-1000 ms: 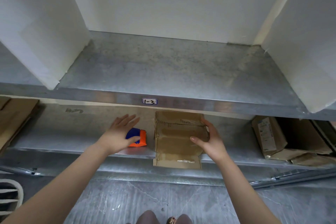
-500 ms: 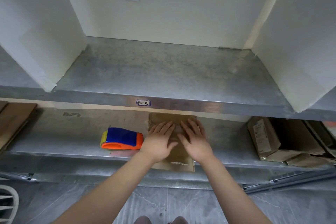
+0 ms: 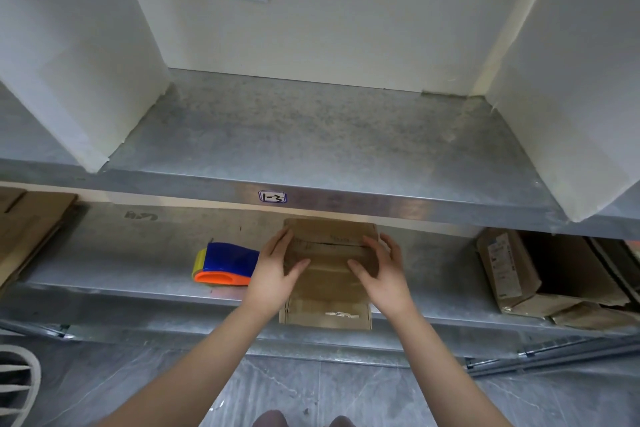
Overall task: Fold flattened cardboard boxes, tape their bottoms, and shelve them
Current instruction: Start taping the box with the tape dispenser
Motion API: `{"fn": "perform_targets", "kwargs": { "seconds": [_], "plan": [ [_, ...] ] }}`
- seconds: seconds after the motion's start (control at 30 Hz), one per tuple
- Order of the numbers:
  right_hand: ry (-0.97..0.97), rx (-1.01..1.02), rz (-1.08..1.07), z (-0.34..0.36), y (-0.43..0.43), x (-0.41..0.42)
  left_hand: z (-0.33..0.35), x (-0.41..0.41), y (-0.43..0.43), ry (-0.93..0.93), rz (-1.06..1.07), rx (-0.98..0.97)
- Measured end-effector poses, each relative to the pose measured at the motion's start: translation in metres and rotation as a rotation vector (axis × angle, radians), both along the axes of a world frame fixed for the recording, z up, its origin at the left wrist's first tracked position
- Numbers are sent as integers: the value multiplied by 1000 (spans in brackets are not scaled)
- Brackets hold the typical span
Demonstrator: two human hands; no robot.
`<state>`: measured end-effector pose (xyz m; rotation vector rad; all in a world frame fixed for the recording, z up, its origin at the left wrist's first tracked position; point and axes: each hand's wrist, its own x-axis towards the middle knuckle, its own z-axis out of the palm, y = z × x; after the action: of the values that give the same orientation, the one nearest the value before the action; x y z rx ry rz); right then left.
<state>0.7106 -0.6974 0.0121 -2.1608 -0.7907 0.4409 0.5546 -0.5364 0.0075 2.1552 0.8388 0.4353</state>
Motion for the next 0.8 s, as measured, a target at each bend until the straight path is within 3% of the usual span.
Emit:
{"fn": "perform_targets", "kwargs": {
  "seconds": [0.2, 0.3, 0.37, 0.5, 0.57, 0.67, 0.73, 0.8],
  "plan": [
    [185, 68, -14, -6, -10, 6, 0, -6, 1, 6, -82, -368],
    [237, 105, -5, -8, -5, 3, -1, -4, -5, -15, -126, -401],
    [342, 162, 5, -7, -3, 7, -1, -1, -10, -70, -42, -387],
    [426, 182, 41, -2, -5, 29, 6, -1, -1, -53, 59, -209],
    [403, 120, 83, 0, -4, 38, 12, -1, 19, 17, -44, -147],
    [230, 15, 20, -4, -2, 43, 21, 3, 47, 161, -298, -330],
    [54, -38, -55, -7, -3, 39, 19, 4, 53, 252, -449, -268],
    [-69, -52, -122, -10, -5, 30, 14, 3, 49, 222, -425, -160]
  ]
}}
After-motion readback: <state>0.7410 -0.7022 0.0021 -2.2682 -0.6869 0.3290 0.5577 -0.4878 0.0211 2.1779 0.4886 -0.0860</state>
